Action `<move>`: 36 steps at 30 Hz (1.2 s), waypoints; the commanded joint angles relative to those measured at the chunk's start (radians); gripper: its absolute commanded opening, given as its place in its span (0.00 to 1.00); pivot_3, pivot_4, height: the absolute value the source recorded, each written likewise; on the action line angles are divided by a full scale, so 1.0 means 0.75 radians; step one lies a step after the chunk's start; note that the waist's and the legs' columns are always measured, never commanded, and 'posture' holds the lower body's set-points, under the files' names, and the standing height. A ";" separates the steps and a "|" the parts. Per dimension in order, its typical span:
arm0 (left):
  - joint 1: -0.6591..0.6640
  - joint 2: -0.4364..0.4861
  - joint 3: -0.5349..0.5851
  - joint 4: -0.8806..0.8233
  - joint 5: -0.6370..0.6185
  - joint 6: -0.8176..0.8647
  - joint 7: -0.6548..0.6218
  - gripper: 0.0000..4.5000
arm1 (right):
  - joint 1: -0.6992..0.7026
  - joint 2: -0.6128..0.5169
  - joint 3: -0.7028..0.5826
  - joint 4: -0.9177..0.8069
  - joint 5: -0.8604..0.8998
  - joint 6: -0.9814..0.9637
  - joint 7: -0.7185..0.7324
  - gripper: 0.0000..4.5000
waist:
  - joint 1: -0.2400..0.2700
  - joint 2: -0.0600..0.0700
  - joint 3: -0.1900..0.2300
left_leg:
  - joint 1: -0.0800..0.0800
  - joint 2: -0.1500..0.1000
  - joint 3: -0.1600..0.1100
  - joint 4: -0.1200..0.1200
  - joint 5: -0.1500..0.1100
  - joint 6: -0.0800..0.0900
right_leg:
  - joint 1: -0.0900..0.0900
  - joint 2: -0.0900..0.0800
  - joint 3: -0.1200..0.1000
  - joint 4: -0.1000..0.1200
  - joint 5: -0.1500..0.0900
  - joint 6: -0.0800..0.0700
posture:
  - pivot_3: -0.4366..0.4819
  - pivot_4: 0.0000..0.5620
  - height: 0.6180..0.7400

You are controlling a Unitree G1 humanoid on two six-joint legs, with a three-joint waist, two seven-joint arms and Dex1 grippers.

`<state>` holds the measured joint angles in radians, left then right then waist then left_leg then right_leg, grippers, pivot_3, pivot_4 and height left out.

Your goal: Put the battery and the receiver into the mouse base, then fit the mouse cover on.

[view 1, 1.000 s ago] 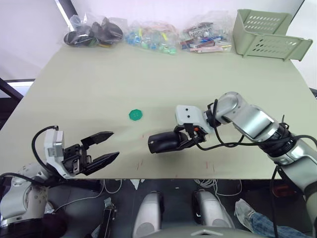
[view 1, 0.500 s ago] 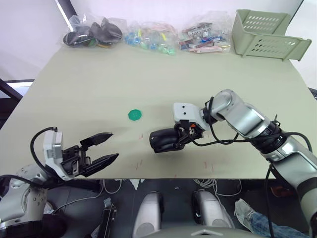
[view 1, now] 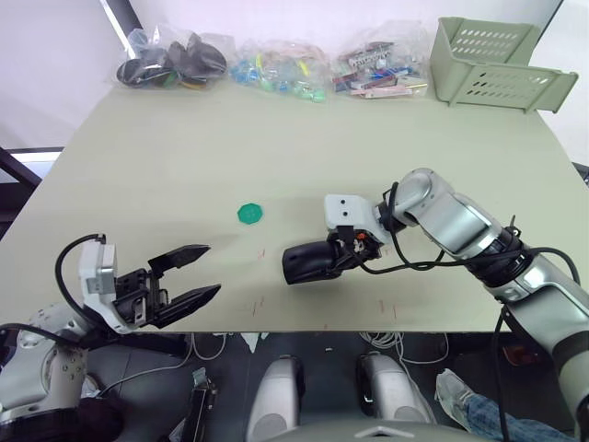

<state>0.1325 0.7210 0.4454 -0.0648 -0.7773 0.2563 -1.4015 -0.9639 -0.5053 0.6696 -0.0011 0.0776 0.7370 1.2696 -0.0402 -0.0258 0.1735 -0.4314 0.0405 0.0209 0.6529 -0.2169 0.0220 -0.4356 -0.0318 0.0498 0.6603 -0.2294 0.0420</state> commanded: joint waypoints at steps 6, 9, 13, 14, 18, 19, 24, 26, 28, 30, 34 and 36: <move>0.002 0.009 0.025 -0.003 -0.006 -0.017 -0.019 1.00 | -0.002 0.017 0.022 -0.027 -0.026 -0.007 0.014 0.57 | 0.000 0.000 0.000 | 0.000 0.000 0.000 0.000 0.000 0.000 | 0.000 0.000 0.000 0.000 0.000 0.000 | 0.48 0.27 1.00; 0.006 0.001 0.022 -0.006 -0.004 -0.021 -0.017 1.00 | -0.004 0.039 0.033 -0.017 -0.036 -0.001 0.008 0.57 | 0.000 0.000 0.000 | 0.000 0.000 0.000 0.000 0.000 0.000 | 0.000 0.000 0.000 0.000 0.000 0.000 | 0.48 0.27 1.00; 0.009 -0.003 0.021 -0.009 -0.004 -0.021 -0.016 1.00 | -0.007 0.060 0.036 0.002 -0.048 0.007 0.004 0.57 | -0.003 0.000 0.000 | 0.000 0.000 0.000 0.000 0.000 0.000 | 0.000 0.000 0.000 0.000 0.000 0.000 | 0.48 0.27 1.00; 0.010 -0.003 0.022 -0.009 -0.003 -0.022 -0.016 1.00 | -0.008 0.063 0.036 0.007 -0.052 0.006 0.004 0.57 | -0.004 0.000 0.000 | 0.001 0.000 0.000 0.000 0.000 0.000 | 0.000 0.001 0.000 0.001 0.000 0.000 | 0.48 0.27 1.00; 0.016 -0.010 0.022 -0.014 -0.001 -0.023 -0.012 1.00 | -0.008 0.070 0.035 0.015 -0.060 0.007 0.009 0.57 | -0.005 0.000 0.000 | 0.002 0.001 0.000 0.000 0.000 0.000 | 0.000 0.002 0.000 0.002 0.000 0.000 | 0.48 0.27 1.00; 0.016 -0.010 0.021 -0.015 -0.001 -0.024 -0.012 1.00 | -0.008 0.070 0.034 0.016 -0.061 0.006 0.010 0.57 | -0.004 0.000 0.000 | 0.002 0.001 0.000 0.000 0.000 0.000 | 0.000 0.002 0.000 0.002 0.000 0.000 | 0.48 0.27 1.00; 0.018 -0.017 0.017 -0.019 0.002 -0.025 -0.009 1.00 | -0.007 0.074 0.036 0.018 -0.063 0.000 0.020 0.65 | -0.004 0.000 0.000 | 0.002 0.001 0.000 0.000 0.000 0.000 | 0.000 0.002 0.000 0.002 0.000 0.000 | 0.48 0.27 1.00; 0.016 -0.019 0.016 -0.020 0.003 -0.025 -0.008 1.00 | -0.007 0.077 0.030 0.012 -0.063 -0.005 0.019 0.77 | -0.004 0.000 0.000 | 0.002 0.001 0.000 0.000 0.000 0.000 | 0.000 0.002 0.001 0.002 0.000 0.000 | 0.48 0.27 1.00; 0.015 -0.021 0.014 -0.021 0.004 -0.025 -0.007 1.00 | -0.011 0.083 0.016 0.001 -0.061 0.004 0.009 0.98 | -0.004 0.000 0.000 | 0.002 0.001 0.000 0.000 0.000 0.000 | 0.000 0.002 0.001 0.002 0.000 0.000 | 0.48 0.27 1.00; 0.015 -0.024 0.012 -0.022 0.005 -0.025 -0.005 1.00 | -0.016 0.083 0.006 -0.010 -0.058 0.011 0.008 0.98 | -0.002 0.000 0.000 | 0.001 0.001 0.000 0.000 0.000 0.000 | 0.000 0.002 0.000 0.002 0.000 0.000 | 0.48 0.27 1.00; 0.011 -0.032 0.004 -0.026 0.007 -0.026 0.003 1.00 | -0.022 0.079 -0.041 -0.062 -0.030 0.025 0.003 0.98 | -0.002 0.000 0.000 | 0.001 0.001 0.000 0.000 0.000 0.000 | 0.000 0.001 0.000 0.002 0.000 0.000 | 0.48 0.27 1.00; 0.009 -0.034 0.003 -0.024 0.008 -0.028 0.007 1.00 | -0.009 0.099 -0.099 -0.099 0.017 0.023 -0.011 0.98 | -0.001 0.000 0.000 | 0.001 0.000 0.000 0.000 0.000 0.000 | 0.000 0.001 0.000 0.002 0.000 0.000 | 0.48 0.27 1.00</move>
<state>0.1412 0.6942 0.4394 -0.0645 -0.7674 0.2506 -1.3984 -0.9625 -0.4410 0.6615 -0.0197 0.0572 0.7584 1.2714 -0.0412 -0.0260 0.1733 -0.4311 0.0408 0.0209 0.6530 -0.2168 0.0218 -0.4359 -0.0313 0.0500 0.6615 -0.2293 0.0420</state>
